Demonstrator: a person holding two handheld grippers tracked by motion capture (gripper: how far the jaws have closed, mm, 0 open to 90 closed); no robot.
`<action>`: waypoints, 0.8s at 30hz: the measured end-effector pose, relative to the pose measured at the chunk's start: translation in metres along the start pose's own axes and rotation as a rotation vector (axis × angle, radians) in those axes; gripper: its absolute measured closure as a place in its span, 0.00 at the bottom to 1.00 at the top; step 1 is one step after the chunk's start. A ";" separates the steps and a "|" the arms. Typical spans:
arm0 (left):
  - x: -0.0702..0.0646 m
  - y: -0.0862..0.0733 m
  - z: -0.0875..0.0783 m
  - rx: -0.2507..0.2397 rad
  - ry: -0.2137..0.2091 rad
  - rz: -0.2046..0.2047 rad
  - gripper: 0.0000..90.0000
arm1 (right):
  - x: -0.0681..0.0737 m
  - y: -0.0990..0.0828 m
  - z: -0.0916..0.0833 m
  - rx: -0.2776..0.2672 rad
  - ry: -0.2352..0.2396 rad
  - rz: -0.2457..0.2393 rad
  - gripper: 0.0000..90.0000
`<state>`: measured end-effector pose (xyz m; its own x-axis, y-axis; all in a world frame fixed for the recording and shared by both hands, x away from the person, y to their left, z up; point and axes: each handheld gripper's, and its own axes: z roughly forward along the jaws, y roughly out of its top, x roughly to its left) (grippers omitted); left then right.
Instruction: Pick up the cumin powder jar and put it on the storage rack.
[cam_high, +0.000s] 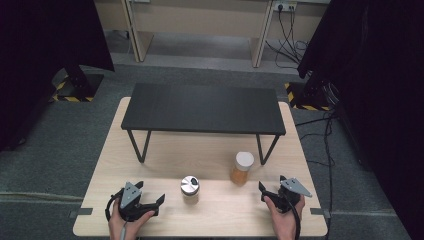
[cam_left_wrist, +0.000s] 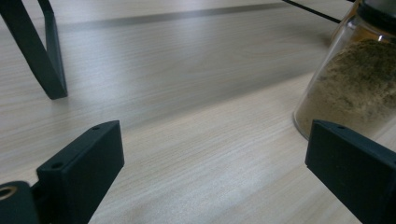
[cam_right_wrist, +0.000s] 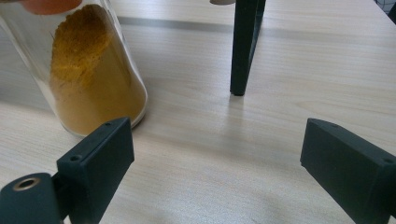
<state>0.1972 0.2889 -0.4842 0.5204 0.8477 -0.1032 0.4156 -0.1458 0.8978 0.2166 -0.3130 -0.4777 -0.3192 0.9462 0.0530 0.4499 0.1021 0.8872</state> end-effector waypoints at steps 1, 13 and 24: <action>-0.001 0.000 0.000 -0.002 -0.002 0.006 0.05 | 0.000 0.000 0.000 0.001 -0.001 -0.002 0.11; 0.010 -0.002 0.009 -0.071 -0.194 0.097 0.04 | 0.001 0.001 0.000 0.004 0.000 -0.012 0.11; 0.020 -0.002 0.026 -0.084 -0.324 0.131 0.05 | 0.002 0.001 0.000 0.006 -0.001 -0.017 0.11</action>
<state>0.2256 0.2927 -0.4993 0.7802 0.6170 -0.1030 0.2737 -0.1887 0.9431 0.2170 -0.3112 -0.4769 -0.3259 0.9447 0.0372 0.4494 0.1202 0.8852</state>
